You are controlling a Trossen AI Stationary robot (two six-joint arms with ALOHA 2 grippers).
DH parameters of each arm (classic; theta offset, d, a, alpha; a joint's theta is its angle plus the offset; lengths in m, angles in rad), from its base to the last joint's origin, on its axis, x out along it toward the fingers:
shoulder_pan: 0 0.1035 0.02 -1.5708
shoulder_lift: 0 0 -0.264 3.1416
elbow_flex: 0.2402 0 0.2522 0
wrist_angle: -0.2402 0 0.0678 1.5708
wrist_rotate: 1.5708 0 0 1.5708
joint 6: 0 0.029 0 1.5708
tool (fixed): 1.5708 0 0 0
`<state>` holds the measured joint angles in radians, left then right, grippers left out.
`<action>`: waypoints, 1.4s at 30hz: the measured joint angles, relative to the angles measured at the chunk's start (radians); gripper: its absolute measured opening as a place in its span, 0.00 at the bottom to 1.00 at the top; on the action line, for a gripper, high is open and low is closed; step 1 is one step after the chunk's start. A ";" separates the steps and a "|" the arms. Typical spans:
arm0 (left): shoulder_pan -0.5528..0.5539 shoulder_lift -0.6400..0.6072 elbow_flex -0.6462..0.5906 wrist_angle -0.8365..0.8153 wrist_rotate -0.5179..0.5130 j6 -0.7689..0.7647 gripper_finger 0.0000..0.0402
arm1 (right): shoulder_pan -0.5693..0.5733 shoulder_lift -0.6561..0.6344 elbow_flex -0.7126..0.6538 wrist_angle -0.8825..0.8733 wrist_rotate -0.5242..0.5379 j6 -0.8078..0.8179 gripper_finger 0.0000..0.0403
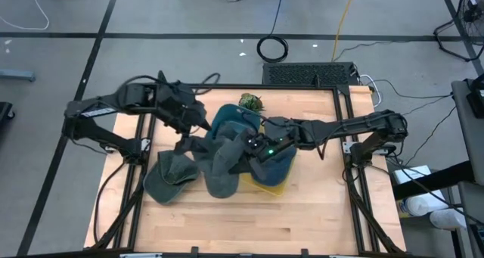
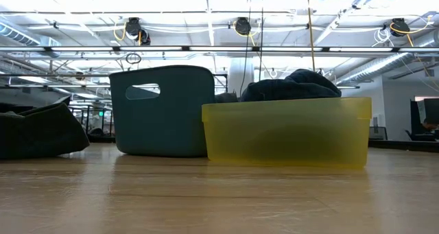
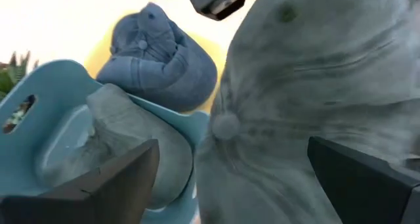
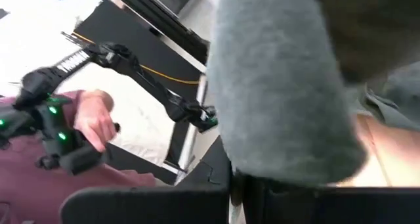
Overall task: Pick & Place hat
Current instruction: Put the top black cap into the blue bin
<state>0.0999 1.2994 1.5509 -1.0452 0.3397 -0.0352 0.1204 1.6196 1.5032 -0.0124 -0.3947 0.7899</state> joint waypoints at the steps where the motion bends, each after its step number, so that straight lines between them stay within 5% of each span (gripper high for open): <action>1: -0.006 0.009 0.000 0.000 0.000 0.000 0.98 | 0.000 0.000 0.000 0.012 0.000 0.001 0.00; 13: -0.018 0.049 0.000 0.066 0.000 0.001 0.91 | -0.002 0.001 0.000 0.049 -0.001 -0.012 0.00; 30: 0.004 0.047 0.000 0.075 0.112 -0.021 0.08 | -0.008 -0.010 0.000 0.089 -0.001 -0.033 0.00; 42: 0.025 0.047 0.052 0.071 0.369 -0.039 0.08 | -0.009 -0.016 0.000 0.106 -0.003 -0.083 0.00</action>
<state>0.1249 1.3464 1.6030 -0.9745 0.7087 -0.0739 0.1112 1.6039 1.5036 0.0931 -0.3973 0.7074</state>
